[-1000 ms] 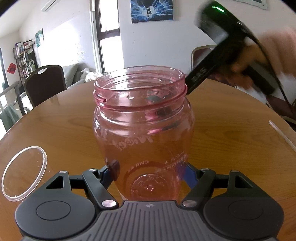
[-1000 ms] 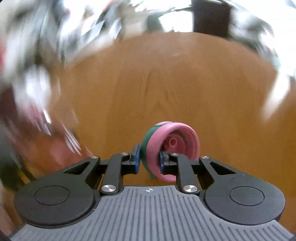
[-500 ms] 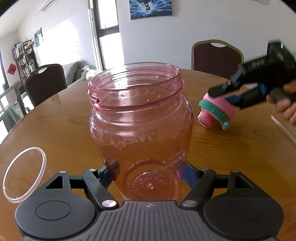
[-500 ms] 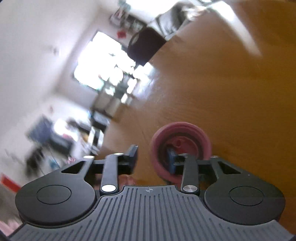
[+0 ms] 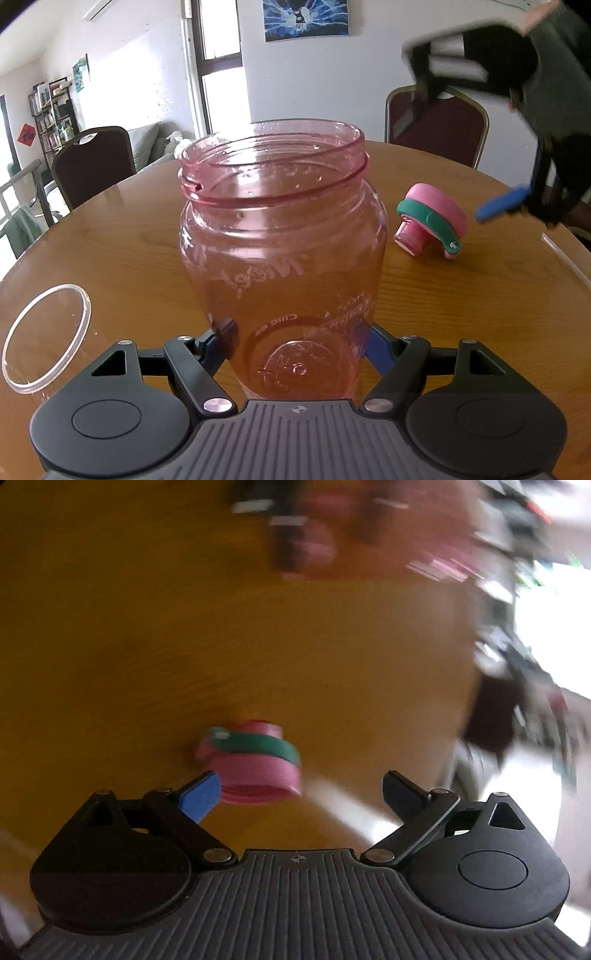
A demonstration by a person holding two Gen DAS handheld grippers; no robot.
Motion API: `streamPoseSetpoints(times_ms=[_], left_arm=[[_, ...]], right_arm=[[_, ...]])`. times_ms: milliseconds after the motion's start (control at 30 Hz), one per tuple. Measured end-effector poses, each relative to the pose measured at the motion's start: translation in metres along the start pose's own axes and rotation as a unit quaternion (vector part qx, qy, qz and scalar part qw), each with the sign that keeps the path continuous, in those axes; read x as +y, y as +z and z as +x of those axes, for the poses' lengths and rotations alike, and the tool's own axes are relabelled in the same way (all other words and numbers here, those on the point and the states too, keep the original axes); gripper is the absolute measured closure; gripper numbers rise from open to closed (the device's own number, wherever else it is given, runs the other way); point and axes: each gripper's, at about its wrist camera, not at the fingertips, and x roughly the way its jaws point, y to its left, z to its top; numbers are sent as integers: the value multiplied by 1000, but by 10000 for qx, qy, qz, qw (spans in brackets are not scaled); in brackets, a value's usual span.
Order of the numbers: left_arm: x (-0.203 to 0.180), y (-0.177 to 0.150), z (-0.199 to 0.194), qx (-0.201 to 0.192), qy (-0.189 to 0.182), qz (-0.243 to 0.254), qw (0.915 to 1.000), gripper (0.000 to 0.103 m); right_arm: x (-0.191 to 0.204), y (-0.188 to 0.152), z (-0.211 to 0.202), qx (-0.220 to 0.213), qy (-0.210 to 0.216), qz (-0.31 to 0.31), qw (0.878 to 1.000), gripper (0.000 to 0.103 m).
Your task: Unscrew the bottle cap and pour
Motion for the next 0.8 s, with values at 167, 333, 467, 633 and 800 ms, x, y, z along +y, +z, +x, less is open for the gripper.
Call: streamPoseSetpoints(times_ms=[167, 333, 467, 633, 800], left_arm=[[2, 0, 0, 3, -55, -42, 10000, 30], [4, -1, 0, 30, -96, -65, 9999, 30], [4, -3, 1, 60, -111, -72, 9999, 30], [4, -4, 2, 95, -116, -79, 9999, 30], [2, -4, 4, 155, -84, -74, 9998, 30]], right_arm=[[-4, 9, 29, 469, 454, -268, 9975, 10], [-14, 16, 43, 922, 779, 131, 9926, 26], [-19, 18, 41, 953, 627, 554, 9919, 30], [-34, 14, 25, 586, 131, 1705, 9835, 32], [-87, 6, 22, -162, -223, 4072, 9129, 32]])
